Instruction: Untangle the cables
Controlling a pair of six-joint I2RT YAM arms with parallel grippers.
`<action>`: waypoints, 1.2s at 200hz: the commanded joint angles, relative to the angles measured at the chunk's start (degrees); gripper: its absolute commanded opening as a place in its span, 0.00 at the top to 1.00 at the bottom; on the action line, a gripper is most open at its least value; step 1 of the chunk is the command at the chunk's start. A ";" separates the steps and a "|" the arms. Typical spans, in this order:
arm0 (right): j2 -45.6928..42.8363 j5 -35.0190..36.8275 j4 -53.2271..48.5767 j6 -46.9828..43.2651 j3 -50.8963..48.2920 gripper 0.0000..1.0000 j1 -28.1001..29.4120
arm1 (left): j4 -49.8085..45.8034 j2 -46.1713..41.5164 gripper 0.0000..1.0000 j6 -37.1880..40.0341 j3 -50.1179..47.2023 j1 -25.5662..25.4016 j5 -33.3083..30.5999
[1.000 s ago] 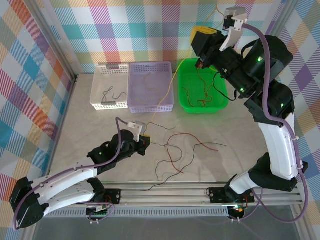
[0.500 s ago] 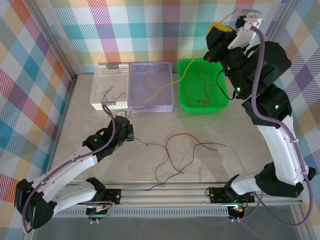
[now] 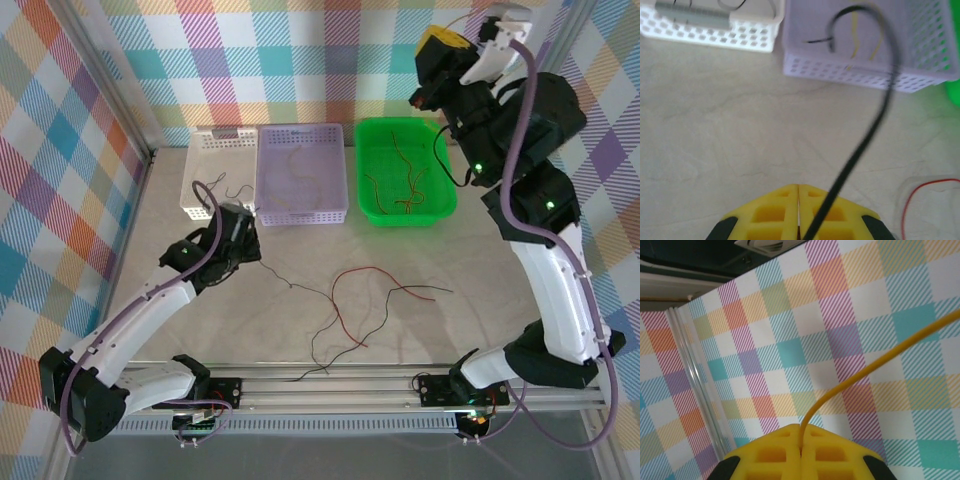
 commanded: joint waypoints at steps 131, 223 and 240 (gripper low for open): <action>30.10 -25.57 -2.71 2.86 19.67 1.00 -6.25 | 6.44 -12.94 1.00 16.11 -4.79 0.71 0.60; 41.06 -31.81 -1.61 9.92 25.92 1.00 -10.69 | 5.84 -11.71 1.00 16.30 -4.41 0.71 1.86; 41.84 -32.11 -1.45 10.00 26.36 1.00 -10.71 | 5.85 -11.63 1.00 16.26 -4.33 0.71 2.32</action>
